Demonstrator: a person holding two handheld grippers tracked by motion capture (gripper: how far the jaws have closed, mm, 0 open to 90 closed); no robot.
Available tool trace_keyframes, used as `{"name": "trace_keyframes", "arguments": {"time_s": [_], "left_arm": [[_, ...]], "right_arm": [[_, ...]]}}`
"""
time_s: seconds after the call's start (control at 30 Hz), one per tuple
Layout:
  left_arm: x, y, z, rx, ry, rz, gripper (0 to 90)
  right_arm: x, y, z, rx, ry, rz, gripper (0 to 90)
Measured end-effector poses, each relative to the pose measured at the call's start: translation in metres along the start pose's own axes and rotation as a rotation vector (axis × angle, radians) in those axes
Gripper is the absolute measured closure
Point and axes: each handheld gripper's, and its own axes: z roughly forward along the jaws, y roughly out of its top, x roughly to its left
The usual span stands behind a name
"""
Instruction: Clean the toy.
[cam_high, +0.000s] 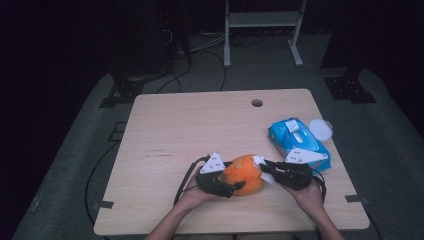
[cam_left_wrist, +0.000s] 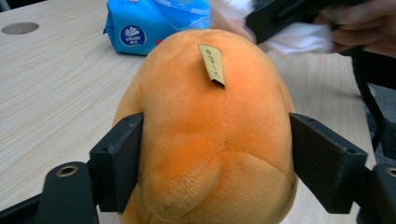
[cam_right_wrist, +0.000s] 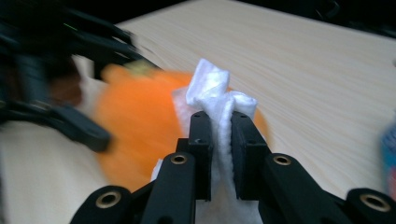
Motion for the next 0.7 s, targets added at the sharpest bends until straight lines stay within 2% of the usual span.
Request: {"name": "trace_keyframes", "arguments": {"time_s": [0.07, 0.17, 0.23, 0.33, 0.4, 0.47, 0.53, 0.6, 0.7], "left_arm": [[-0.002, 0.000, 0.000, 0.007, -0.001, 0.020, 23.3], [-0.002, 0.000, -0.002, 0.015, -0.005, 0.042, 22.8], [0.001, 0.001, -0.006, 0.013, -0.015, 0.054, 21.3], [0.005, 0.002, -0.009, 0.001, -0.026, 0.039, 16.8], [0.007, 0.001, -0.004, 0.026, -0.025, 0.031, 11.6], [0.007, -0.002, 0.000, 0.032, -0.028, 0.037, 10.6], [0.005, -0.003, 0.002, 0.034, -0.021, 0.048, 13.4], [0.002, -0.002, 0.000, 0.026, -0.002, 0.068, 22.5], [0.000, 0.004, -0.008, 0.016, -0.007, 0.074, 29.7]], "right_arm": [[0.011, 0.005, 0.003, -0.013, 0.031, -0.041, 78.6], [0.016, 0.007, 0.006, -0.004, 0.028, -0.088, 78.8], [0.011, 0.006, 0.006, 0.002, 0.022, -0.067, 78.9], [-0.002, -0.001, 0.003, 0.000, 0.009, -0.029, 78.9], [-0.004, -0.003, 0.001, 0.000, 0.002, -0.014, 78.9], [-0.004, -0.003, 0.001, 0.001, 0.006, -0.013, 78.9], [-0.001, -0.001, 0.003, 0.000, 0.008, -0.020, 78.9], [0.007, 0.003, 0.004, -0.009, 0.020, -0.037, 78.9], [0.016, 0.007, 0.003, -0.032, 0.025, -0.068, 78.9]]}}
